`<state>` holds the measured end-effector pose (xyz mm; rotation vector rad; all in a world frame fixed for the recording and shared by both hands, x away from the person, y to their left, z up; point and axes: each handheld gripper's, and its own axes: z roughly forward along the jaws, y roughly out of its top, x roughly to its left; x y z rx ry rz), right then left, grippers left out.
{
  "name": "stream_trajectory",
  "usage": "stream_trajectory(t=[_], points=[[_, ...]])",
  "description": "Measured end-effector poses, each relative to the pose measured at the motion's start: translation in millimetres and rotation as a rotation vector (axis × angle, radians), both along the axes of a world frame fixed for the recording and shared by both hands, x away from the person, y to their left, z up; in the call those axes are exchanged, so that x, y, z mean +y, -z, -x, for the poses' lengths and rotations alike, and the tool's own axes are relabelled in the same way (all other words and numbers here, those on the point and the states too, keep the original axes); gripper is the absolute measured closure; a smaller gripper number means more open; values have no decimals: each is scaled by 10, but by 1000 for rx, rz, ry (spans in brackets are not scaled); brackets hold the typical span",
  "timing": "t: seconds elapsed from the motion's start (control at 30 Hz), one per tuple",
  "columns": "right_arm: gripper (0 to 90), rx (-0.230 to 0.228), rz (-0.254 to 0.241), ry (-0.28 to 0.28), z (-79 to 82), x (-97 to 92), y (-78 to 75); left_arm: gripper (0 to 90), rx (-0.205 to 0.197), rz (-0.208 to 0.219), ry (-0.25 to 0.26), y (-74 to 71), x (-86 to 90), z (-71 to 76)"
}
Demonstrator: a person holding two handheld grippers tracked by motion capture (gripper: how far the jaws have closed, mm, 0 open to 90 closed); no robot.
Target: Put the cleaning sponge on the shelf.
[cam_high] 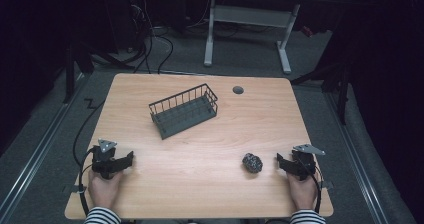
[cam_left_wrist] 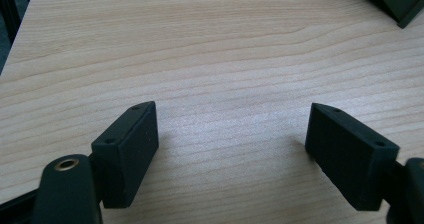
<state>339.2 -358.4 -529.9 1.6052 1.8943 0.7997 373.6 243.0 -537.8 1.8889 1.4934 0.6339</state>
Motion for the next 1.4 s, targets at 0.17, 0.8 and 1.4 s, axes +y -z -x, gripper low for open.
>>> stream_trajectory(t=[0.17, 0.8, 1.4], points=[[354, 0, 0, -3, 0, 0, 0, 211, 0, 0, 0, 0, -2, -1], [359, 1, 2, 2, 2, 4, -1, 185, 20, -1, 33, -14, -28, -15], [361, -3, 2, -1, 3, 5, 1, 227, -5, 31, 17, -44, -46, -5]])
